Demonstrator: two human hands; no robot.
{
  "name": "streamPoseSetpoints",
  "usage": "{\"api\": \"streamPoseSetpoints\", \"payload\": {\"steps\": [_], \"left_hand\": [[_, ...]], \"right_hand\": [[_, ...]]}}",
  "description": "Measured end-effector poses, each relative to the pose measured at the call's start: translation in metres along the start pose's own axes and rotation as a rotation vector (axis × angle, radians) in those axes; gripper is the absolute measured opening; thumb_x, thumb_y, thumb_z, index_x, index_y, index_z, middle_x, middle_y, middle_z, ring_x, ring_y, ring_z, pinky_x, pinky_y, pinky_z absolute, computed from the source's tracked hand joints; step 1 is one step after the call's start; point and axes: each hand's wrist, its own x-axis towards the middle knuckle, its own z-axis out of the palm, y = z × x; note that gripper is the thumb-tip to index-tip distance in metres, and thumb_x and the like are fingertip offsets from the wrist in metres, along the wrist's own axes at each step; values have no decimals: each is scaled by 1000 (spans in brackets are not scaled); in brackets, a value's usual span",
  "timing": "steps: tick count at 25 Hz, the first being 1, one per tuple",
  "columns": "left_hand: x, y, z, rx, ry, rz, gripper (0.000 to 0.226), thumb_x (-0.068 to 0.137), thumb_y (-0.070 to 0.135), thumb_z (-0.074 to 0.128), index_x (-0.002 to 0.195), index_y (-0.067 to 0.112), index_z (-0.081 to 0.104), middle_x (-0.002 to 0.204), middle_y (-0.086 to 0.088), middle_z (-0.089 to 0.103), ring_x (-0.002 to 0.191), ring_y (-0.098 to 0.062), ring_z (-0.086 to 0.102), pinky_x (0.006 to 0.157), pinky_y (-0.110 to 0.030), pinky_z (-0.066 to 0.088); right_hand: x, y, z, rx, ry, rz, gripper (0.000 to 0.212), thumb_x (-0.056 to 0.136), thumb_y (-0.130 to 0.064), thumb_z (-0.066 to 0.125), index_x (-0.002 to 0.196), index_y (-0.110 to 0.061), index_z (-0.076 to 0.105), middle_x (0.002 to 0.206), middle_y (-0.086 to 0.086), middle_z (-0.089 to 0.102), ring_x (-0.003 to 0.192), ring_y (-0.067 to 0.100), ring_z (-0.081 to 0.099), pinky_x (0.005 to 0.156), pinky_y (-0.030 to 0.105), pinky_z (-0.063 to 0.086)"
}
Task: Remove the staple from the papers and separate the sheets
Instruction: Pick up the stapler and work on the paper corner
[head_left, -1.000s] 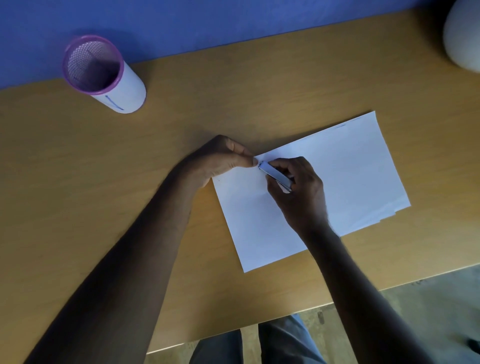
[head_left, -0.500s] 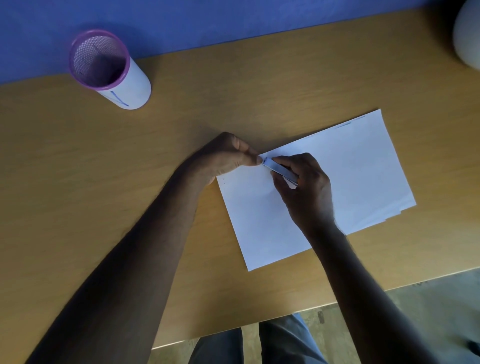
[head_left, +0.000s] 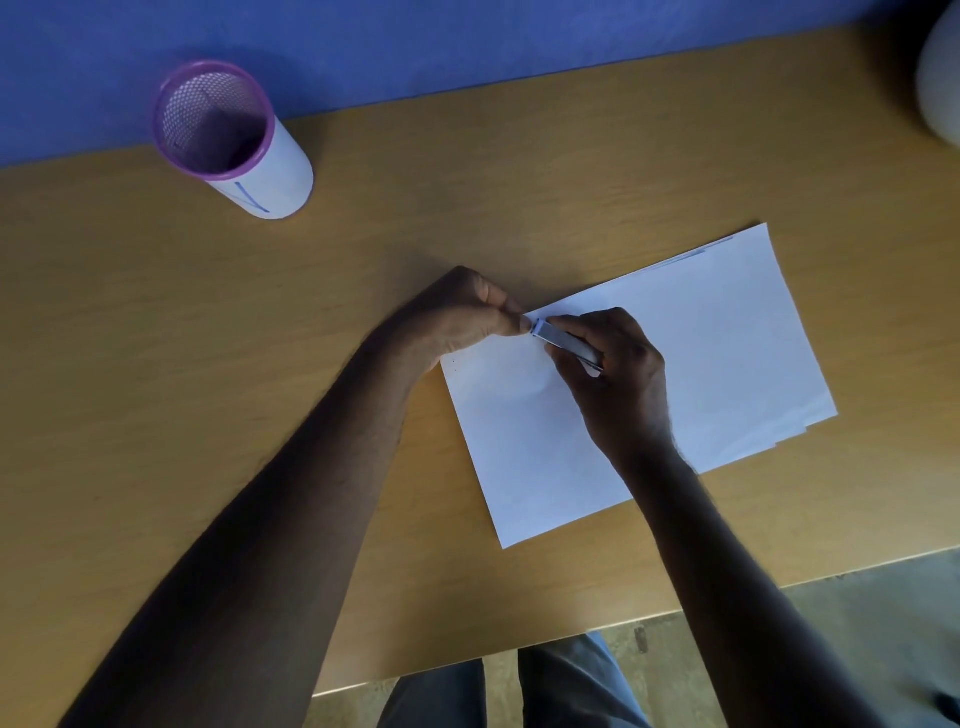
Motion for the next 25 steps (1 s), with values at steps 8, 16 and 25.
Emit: {"api": "streamPoseSetpoints", "payload": {"steps": [8,16,25], "left_hand": [[-2,4,0,23,1,-18,18,86,25,81,100,14,82,106,0,79,106,-16,66,101,-38,53],[-2,4,-2,17,-4,-31,17,87,25,80,102,15,81,107,0,78,107,-16,66,105,-40,53],[-2,4,-1,40,1,-20,16,88,23,80,101,14,81,104,-3,79,105,-19,68,100,-40,54]], "right_hand": [[2,2,3,-84,8,-70,29,93,-12,77,122,-16,76,113,4,71,99,15,68,83,17,53],[10,6,2,-14,-35,-24,27,92,-20,79,119,-17,76,106,0,70,88,2,61,75,5,46],[9,6,3,-54,-33,-45,29,92,-19,80,121,-19,76,110,0,70,94,14,68,75,19,56]]}}
